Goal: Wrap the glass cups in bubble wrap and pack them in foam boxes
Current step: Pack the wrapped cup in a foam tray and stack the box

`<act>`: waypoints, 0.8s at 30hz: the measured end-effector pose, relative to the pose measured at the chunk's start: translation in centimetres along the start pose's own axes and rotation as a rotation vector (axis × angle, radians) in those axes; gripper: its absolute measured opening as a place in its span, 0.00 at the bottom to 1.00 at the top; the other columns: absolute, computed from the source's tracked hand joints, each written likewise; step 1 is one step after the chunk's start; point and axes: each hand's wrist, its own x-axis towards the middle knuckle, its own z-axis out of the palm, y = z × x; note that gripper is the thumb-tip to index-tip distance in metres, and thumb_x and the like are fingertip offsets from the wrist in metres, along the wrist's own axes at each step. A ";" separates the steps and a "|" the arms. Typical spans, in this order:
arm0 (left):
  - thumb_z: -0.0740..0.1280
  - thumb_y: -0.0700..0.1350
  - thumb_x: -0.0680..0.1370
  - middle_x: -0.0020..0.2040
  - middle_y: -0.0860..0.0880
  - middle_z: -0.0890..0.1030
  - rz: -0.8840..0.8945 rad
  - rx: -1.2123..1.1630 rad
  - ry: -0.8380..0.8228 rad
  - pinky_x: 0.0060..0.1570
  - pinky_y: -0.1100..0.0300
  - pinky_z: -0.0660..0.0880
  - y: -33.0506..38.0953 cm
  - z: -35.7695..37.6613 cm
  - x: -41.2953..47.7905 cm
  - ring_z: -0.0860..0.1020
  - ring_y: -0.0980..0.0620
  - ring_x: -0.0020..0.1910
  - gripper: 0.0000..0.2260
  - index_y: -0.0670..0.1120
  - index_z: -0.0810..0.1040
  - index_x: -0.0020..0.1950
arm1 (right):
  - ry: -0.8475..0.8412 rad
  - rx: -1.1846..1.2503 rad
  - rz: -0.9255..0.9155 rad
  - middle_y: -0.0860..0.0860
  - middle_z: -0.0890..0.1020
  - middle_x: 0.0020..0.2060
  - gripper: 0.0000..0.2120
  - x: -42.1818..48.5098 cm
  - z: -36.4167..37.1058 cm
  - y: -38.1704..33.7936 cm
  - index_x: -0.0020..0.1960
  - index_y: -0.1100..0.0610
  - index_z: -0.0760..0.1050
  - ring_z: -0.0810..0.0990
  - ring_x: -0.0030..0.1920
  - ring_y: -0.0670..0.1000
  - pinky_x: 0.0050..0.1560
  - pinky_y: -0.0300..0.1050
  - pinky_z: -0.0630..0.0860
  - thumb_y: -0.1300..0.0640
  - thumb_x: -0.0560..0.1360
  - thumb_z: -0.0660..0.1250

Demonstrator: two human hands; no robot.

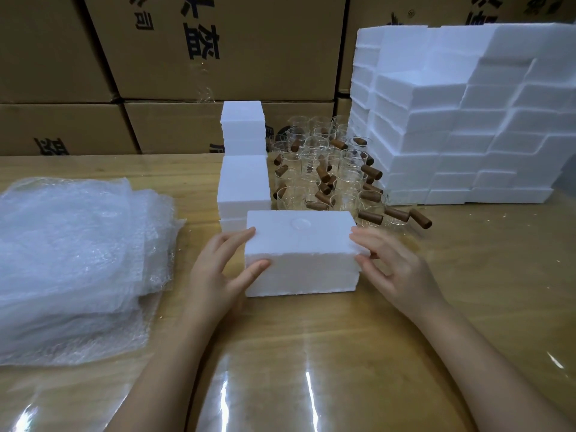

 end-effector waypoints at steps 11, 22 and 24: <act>0.71 0.55 0.69 0.63 0.53 0.75 -0.085 -0.068 -0.061 0.64 0.65 0.66 -1.2 0.0 0.1 0.71 0.61 0.63 0.22 0.52 0.78 0.62 | -0.016 -0.073 -0.042 0.53 0.80 0.55 0.11 0.3 0.4 0.0 0.56 0.54 0.82 0.82 0.46 0.49 0.39 0.45 0.79 0.55 0.78 0.65; 0.72 0.55 0.67 0.66 0.59 0.74 -0.109 -0.246 -0.072 0.58 0.68 0.72 -1.7 0.3 0.2 0.73 0.66 0.62 0.23 0.54 0.77 0.61 | -0.053 0.049 0.001 0.57 0.79 0.55 0.12 0.1 0.6 0.0 0.58 0.57 0.81 0.81 0.49 0.52 0.44 0.48 0.81 0.55 0.77 0.64; 0.73 0.55 0.67 0.66 0.63 0.73 -0.127 -0.272 -0.084 0.52 0.71 0.73 -1.7 0.2 0.2 0.75 0.64 0.59 0.22 0.57 0.76 0.61 | -0.048 0.065 0.011 0.57 0.79 0.55 0.11 0.0 0.7 0.0 0.57 0.58 0.81 0.81 0.49 0.52 0.46 0.48 0.80 0.56 0.77 0.67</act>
